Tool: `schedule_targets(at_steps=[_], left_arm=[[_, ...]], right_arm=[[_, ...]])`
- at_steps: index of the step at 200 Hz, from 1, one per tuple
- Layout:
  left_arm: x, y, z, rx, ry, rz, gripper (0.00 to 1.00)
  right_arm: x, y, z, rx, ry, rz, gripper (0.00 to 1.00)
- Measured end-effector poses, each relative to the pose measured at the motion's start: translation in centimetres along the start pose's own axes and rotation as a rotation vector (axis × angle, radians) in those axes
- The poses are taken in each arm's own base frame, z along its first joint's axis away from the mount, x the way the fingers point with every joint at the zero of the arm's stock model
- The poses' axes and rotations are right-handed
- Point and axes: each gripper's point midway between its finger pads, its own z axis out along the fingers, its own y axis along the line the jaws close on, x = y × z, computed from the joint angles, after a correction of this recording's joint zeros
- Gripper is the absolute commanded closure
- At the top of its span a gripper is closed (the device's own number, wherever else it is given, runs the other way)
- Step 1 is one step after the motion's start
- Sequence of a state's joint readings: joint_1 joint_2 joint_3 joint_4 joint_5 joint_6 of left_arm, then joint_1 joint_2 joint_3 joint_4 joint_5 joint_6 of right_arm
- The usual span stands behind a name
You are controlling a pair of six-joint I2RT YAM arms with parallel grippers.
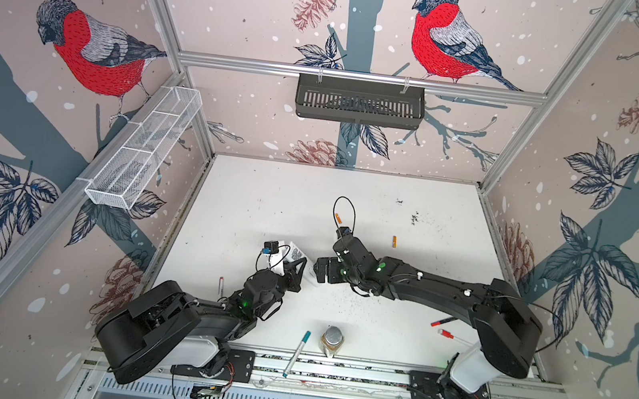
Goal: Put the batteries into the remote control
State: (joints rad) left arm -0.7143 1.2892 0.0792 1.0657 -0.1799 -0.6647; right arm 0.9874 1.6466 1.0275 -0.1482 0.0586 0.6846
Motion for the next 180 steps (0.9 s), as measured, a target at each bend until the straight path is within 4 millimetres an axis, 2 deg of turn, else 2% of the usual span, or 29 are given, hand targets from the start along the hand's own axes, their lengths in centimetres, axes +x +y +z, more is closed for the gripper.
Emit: schedule_targets(at_steps=[46,83,126,163,180], left_arm=[[0.1,-0.4,0.2,0.016,0.011,0.015,1.00],[0.4,-1.0,0.6,0.041,0.032,0.025,1.00],[0.9,-2.3,0.2,0.110,0.079,0.042,1.00],[-0.3,-4.7,-0.3,0.191,0.086,0.060,1.00],[-0.8,-5.1,-0.7,0.197,0.084,0.066,1.00]], right_arm=[[0.0,0.3,-0.7,-0.055,-0.036,-0.086,0.00],[1.4,-0.4,-1.5,-0.141,-0.079,-0.250,0.02],[1.3,-1.1,-3.1,-0.196,-0.169,-0.400,0.05],[0.6,0.0,-4.5,-0.249,-0.227,-0.495,0.08],[0.5,0.4,-4.9,-0.259,-0.240,-0.522,0.08]])
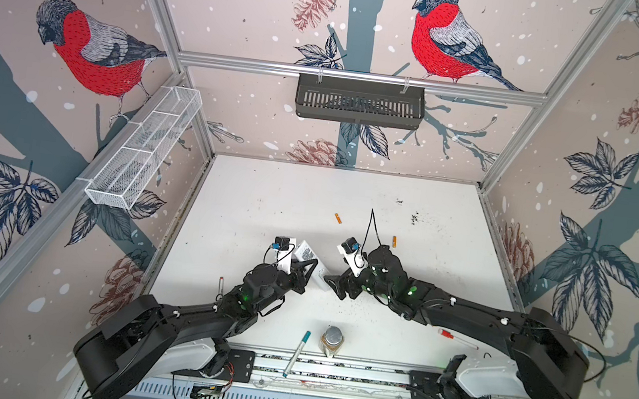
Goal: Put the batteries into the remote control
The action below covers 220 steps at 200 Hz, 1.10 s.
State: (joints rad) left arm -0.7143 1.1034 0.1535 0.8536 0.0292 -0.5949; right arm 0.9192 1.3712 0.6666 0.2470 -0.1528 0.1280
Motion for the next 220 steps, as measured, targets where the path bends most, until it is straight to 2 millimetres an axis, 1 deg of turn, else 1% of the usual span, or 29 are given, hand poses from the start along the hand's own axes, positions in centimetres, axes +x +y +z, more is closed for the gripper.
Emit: schedule_targets(at_steps=[35,57,75,100,121,135,166,189,220], left_arm=[[-0.5,-0.4,-0.7,0.002,-0.003,0.016,1.00],[-0.8,-0.6,-0.8,-0.003,0.006,0.026,1.00],[-0.9,-0.8,-0.7,0.002,0.014,0.027,1.00],[-0.5,-0.9,-0.7,0.010,0.036,0.026,1.00],[-0.3,-1.2,-0.6,0.024,0.049,0.025,1.00],[-0.4,-1.3,-0.6,0.026,0.050,0.025,1.00],[-0.3,-1.4,-0.7,0.029,0.058,0.025,1.00],[-0.3,-1.4,-0.7,0.030,0.059,0.024,1.00],[-0.3,-1.7,-0.7,0.044,0.064,0.025,1.00]], right_arm=[[-0.5,1.3,-0.2,-0.029,-0.017,-0.044,0.09],[-0.6,2.0,0.0,-0.043,-0.017,-0.057,0.09],[-0.5,2.1,0.3,-0.030,-0.014,-0.063,0.11],[-0.5,2.2,0.6,-0.014,-0.011,-0.069,0.13],[-0.5,1.8,0.9,0.003,-0.007,-0.068,0.16],[-0.5,1.7,1.1,0.011,-0.004,-0.068,0.16],[-0.7,2.1,1.3,0.004,-0.004,-0.072,0.17],[-0.5,2.1,1.5,0.003,0.002,-0.073,0.22],[-0.1,2.0,1.8,0.006,0.015,-0.070,0.35]])
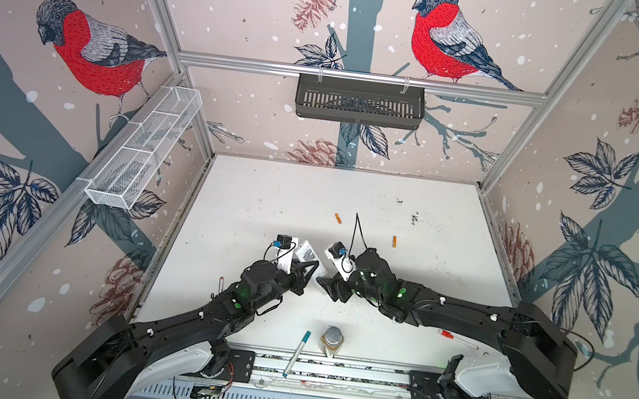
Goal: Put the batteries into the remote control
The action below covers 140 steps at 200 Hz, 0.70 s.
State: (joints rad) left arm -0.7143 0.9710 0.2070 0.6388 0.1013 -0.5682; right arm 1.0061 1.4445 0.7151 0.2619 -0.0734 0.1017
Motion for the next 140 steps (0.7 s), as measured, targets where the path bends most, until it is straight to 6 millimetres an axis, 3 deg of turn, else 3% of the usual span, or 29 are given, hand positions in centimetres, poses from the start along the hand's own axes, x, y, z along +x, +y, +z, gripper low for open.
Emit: schedule_targets(at_steps=[140], left_arm=[[-0.46,0.25,-0.19,-0.019,-0.022,0.008,1.00]], right_arm=[[-0.38,0.53,0.47,-0.029,0.003,0.000,0.61]])
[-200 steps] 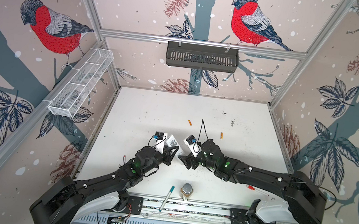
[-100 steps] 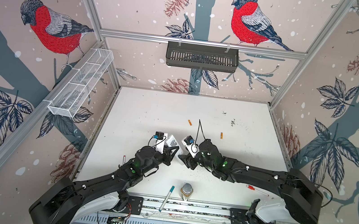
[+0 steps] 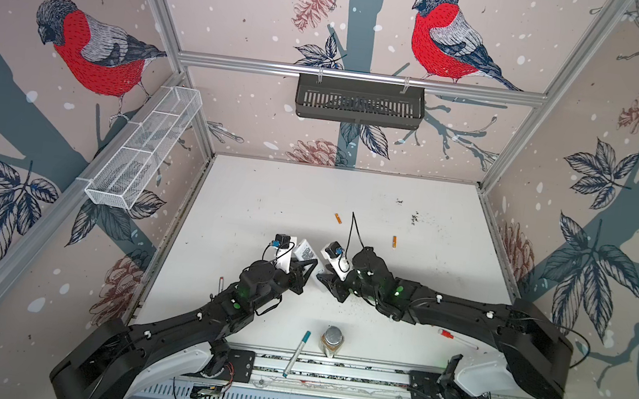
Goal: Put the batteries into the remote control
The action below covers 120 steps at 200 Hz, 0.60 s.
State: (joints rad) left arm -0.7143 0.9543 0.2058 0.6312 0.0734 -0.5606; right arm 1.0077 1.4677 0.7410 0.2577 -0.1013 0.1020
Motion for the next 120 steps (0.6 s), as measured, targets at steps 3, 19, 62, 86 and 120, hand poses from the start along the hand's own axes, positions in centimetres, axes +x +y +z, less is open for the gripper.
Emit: schedule_targets(at_steps=[3,19,62,86,120], left_arm=[[0.01,0.01,0.00,-0.001,0.000,0.000,1.00],[-0.04,0.14,0.02,-0.008,-0.003,0.000,1.00],[-0.03,0.42,0.01,-0.022,-0.005,0.000,1.00],[0.01,0.49,-0.07,-0.025,-0.006,-0.002,1.00],[-0.05,0.60,-0.16,-0.031,-0.010,-0.003,1.00]], right_arm=[[-0.01,0.01,0.01,0.000,0.000,0.000,0.62],[-0.02,0.05,0.11,-0.003,0.001,0.000,0.66],[-0.05,0.18,0.21,-0.010,0.004,0.000,0.71],[-0.04,0.25,0.20,-0.014,0.004,-0.001,0.73],[-0.17,0.27,0.06,-0.014,0.000,-0.001,0.76]])
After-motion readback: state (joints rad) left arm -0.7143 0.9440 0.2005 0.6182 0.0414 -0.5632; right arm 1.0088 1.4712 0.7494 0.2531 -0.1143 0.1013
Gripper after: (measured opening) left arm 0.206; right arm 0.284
